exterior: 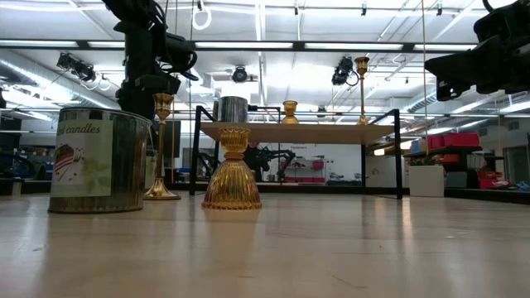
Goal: Pick & Place candle stick holders
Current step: Put the top scented candle on the shelf aligned with the other scented candle
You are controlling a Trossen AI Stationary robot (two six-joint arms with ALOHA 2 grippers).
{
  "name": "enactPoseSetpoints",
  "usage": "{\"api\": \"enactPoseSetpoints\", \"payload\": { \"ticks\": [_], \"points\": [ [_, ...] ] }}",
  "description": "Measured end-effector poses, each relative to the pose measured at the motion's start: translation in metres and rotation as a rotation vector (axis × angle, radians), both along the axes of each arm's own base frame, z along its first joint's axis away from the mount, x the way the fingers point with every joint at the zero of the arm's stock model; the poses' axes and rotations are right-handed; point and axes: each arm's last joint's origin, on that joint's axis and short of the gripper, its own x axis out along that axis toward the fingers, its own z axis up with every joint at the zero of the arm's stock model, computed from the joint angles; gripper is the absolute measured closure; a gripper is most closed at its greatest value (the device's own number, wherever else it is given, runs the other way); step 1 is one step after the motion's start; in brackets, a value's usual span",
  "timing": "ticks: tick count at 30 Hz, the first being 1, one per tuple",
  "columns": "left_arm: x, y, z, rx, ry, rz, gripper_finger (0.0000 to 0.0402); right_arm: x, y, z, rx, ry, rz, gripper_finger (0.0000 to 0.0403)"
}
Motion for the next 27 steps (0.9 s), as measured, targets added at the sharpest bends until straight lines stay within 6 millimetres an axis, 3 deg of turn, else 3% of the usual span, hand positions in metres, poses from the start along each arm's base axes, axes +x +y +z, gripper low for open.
{"api": "enactPoseSetpoints", "payload": {
  "ticks": [10, 27],
  "points": [
    [0.012, 0.013, -0.023, -0.053, 0.044, -0.004, 0.0007, 0.000, 0.000, 0.000, 0.000, 0.000, 0.000, 0.0381],
    [0.017, 0.023, -0.044, -0.101, 0.125, -0.005, 0.0007, 0.000, 0.000, 0.000, 0.000, 0.000, 0.000, 0.0381]
  ]
}}
